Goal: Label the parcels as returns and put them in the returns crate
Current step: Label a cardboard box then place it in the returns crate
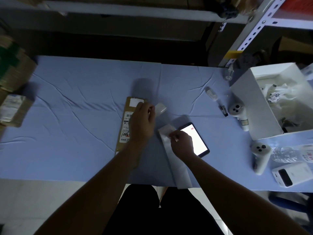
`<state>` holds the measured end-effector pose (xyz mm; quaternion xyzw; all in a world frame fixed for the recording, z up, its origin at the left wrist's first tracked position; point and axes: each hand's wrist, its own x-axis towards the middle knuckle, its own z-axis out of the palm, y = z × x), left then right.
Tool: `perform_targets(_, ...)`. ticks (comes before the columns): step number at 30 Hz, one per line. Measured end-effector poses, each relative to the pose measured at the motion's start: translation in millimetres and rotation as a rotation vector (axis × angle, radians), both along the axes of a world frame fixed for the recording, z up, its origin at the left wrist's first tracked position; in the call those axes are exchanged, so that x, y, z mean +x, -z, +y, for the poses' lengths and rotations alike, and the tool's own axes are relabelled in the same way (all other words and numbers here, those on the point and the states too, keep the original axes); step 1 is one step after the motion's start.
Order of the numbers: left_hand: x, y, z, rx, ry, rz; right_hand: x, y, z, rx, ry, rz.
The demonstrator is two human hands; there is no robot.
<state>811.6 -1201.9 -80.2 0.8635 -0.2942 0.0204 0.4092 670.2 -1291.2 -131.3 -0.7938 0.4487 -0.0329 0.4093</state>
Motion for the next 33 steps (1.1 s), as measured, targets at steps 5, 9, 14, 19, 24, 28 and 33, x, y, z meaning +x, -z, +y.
perform_targets(5, 7.1, -8.2, 13.4, -0.126, 0.057, 0.236, 8.0, -0.5, 9.1, -0.032, 0.002, 0.034)
perform_targets(9, 13.4, -10.1, 20.7, -0.225, 0.042, 0.472, 11.1, 1.1, 10.8, -0.022, 0.045, 0.077)
perform_targets(14, 21.4, -12.0, 25.6, -0.291, 0.08, 0.657, 14.6, -0.8, 14.0, -0.038, 0.108, 0.12)
perform_targets(19, 28.9, -10.9, 31.6, -0.253, 0.215, 0.67, 35.3, -38.4, 20.0, 0.49, 0.353, -0.274)
perform_targets(24, 37.9, -11.2, 41.0, -0.195, 0.341, 0.648, 60.6, -64.1, 21.8, 1.185, 0.558, -0.568)
perform_targets(28, 47.7, -11.7, 50.6, -0.18, 0.386, 0.686, 64.7, -65.2, 23.6, 1.006, 0.481, -0.554)
perform_targets(33, 72.0, -12.4, 71.3, -0.22, 0.413, 1.0, 64.1, -73.9, 26.3, 0.788, 0.299, -0.495)
